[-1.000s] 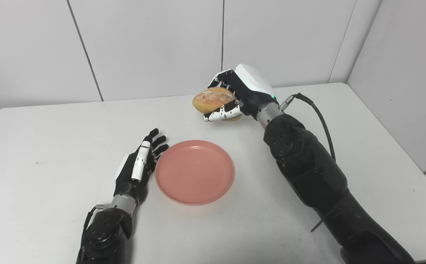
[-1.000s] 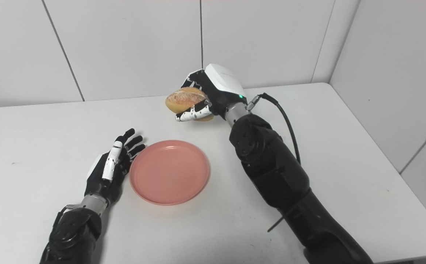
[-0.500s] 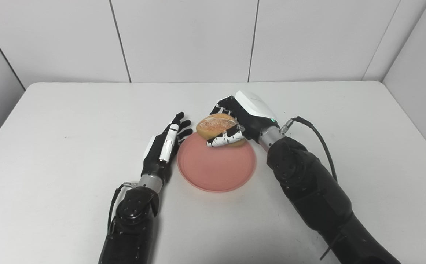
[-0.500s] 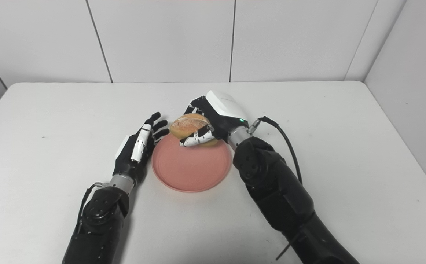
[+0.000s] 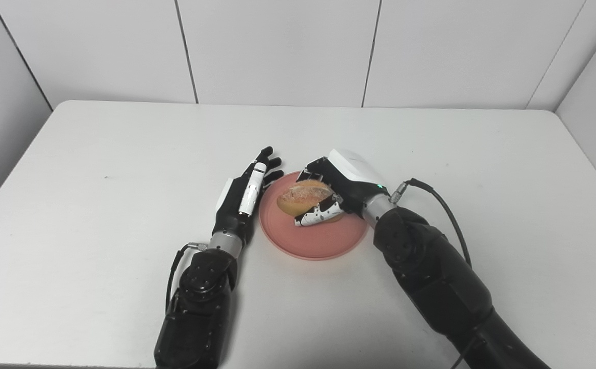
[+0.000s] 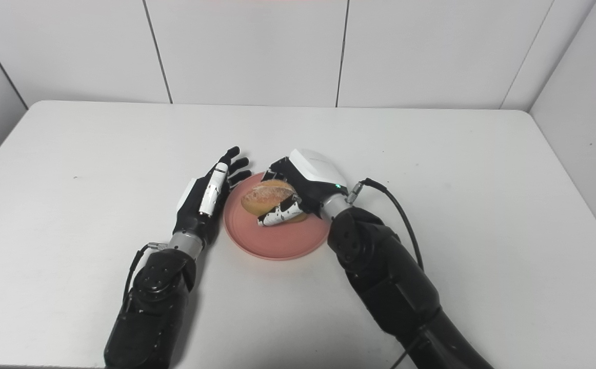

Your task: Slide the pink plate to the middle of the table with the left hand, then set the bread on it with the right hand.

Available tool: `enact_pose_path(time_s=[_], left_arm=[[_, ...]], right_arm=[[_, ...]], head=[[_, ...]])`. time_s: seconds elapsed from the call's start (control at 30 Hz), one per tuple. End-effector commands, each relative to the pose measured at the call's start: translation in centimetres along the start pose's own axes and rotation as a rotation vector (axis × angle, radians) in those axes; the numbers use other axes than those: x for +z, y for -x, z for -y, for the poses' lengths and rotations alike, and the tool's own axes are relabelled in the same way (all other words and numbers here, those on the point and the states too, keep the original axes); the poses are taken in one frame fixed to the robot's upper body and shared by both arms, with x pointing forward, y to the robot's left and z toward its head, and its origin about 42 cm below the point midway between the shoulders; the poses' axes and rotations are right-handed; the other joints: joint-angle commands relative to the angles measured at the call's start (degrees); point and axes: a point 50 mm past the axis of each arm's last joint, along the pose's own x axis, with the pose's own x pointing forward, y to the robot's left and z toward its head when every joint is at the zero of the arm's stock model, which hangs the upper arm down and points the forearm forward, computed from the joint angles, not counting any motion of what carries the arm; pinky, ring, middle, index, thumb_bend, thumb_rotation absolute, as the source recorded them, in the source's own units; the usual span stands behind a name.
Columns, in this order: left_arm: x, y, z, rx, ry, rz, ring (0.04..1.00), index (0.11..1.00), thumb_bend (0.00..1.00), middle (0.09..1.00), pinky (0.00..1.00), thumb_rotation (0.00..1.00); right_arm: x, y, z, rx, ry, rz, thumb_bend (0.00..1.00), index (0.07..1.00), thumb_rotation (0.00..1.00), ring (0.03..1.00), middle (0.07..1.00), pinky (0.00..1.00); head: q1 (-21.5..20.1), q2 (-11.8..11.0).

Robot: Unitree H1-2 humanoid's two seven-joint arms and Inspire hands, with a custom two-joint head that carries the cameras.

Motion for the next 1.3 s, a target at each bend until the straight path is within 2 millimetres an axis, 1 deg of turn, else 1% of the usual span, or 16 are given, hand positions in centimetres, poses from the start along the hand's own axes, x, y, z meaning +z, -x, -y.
enact_pose_path(time_s=[0.0,0.03,0.13,0.2,0.33,0.37,0.53,0.57,0.63,0.73,0.8,0.83,0.87,0.93,1.1,1.27], left_arm=[[0.0,-0.4,1.1,-0.029,0.0,-0.022,0.863,0.902,0.35,0.895,0.83,1.0],[0.0,-0.4,1.1,-0.029,0.0,-0.021,0.864,0.902,0.35,0.895,0.83,1.0],[0.0,-0.5,1.1,-0.031,0.003,-0.023,0.867,0.906,0.35,0.9,0.83,1.0],[0.0,-0.4,1.2,-0.03,0.005,-0.023,0.866,0.904,0.35,0.899,0.83,1.0],[0.2,-0.4,1.3,-0.03,0.015,-0.019,0.864,0.9,0.34,0.896,0.83,1.0],[0.2,-0.4,1.3,-0.028,0.014,-0.021,0.863,0.9,0.34,0.895,0.83,1.0],[0.1,-0.4,1.3,-0.029,0.007,-0.021,0.86,0.893,0.34,0.886,0.82,1.0],[0.1,-0.5,1.3,-0.029,0.006,-0.022,0.861,0.892,0.34,0.884,0.82,1.0],[0.1,-0.4,1.3,-0.029,0.009,-0.021,0.864,0.889,0.34,0.883,0.82,1.0],[0.1,-0.5,1.3,-0.028,0.006,-0.023,0.863,0.889,0.34,0.882,0.82,1.0],[0.1,-0.5,1.3,-0.029,0.0,-0.026,0.865,0.891,0.34,0.883,0.82,1.0],[0.1,-0.5,1.3,-0.028,-0.002,-0.027,0.865,0.891,0.35,0.882,0.82,1.0],[0.1,-0.5,1.3,-0.027,-0.003,-0.028,0.864,0.89,0.35,0.881,0.83,1.0],[0.1,-0.5,1.3,-0.026,-0.007,-0.028,0.861,0.889,0.35,0.879,0.83,1.0],[0.1,-0.5,1.2,-0.027,-0.017,-0.03,0.859,0.89,0.35,0.877,0.83,1.0],[0.2,-0.4,1.2,-0.023,-0.009,-0.033,0.859,0.889,0.35,0.873,0.83,1.0]], right_arm=[[1.5,-0.5,1.3,-0.059,0.022,0.096,0.49,0.489,0.14,0.349,0.431,0.28],[1.5,-0.5,1.2,-0.058,0.022,0.097,0.49,0.49,0.14,0.366,0.45,0.29],[1.2,-0.6,0.8,-0.043,0.028,0.092,0.49,0.49,0.14,0.374,0.449,0.3],[1.0,-0.6,0.7,-0.031,0.038,0.086,0.49,0.492,0.14,0.41,0.485,0.33],[0.8,-0.5,0.6,-0.014,0.058,0.07,0.49,0.492,0.14,0.451,0.517,0.38],[0.8,-0.4,0.6,-0.013,0.062,0.07,0.49,0.492,0.14,0.453,0.518,0.38],[0.9,-0.2,0.6,-0.009,0.087,0.077,0.5,0.487,0.14,0.39,0.445,0.33],[0.9,-0.1,0.6,-0.008,0.095,0.081,0.5,0.487,0.15,0.39,0.448,0.33],[1.0,0.1,0.7,-0.007,0.109,0.088,0.5,0.489,0.15,0.431,0.494,0.37],[1.2,0.3,0.9,-0.002,0.132,0.089,0.51,0.491,0.15,0.47,0.53,0.4],[1.4,0.5,1.2,0.006,0.156,0.092,0.51,0.494,0.16,0.575,0.625,0.49],[1.5,0.6,1.4,0.008,0.162,0.091,0.58,0.612,0.24,0.646,0.685,0.55],[1.7,0.8,1.5,0.008,0.165,0.09,0.62,0.68,0.29,0.697,0.732,0.6],[1.9,1.0,1.8,0.008,0.173,0.086,0.67,0.743,0.33,0.742,0.777,0.64],[3.0,1.9,2.9,0.001,0.201,0.079,0.72,0.786,0.39,0.763,0.817,0.64],[4.2,2.7,3.8,-0.013,0.221,0.077,0.77,0.806,0.45,0.745,0.819,0.58]], head=[[0.25,0.08],[0.25,0.08],[0.54,0.13],[0.58,0.11],[0.65,0.08],[0.62,0.08],[0.66,0.11],[0.66,0.11],[0.66,0.11],[0.67,0.11],[0.64,0.11],[0.66,0.1],[0.71,0.1],[0.68,0.11],[0.62,0.04],[0.46,0.0]])
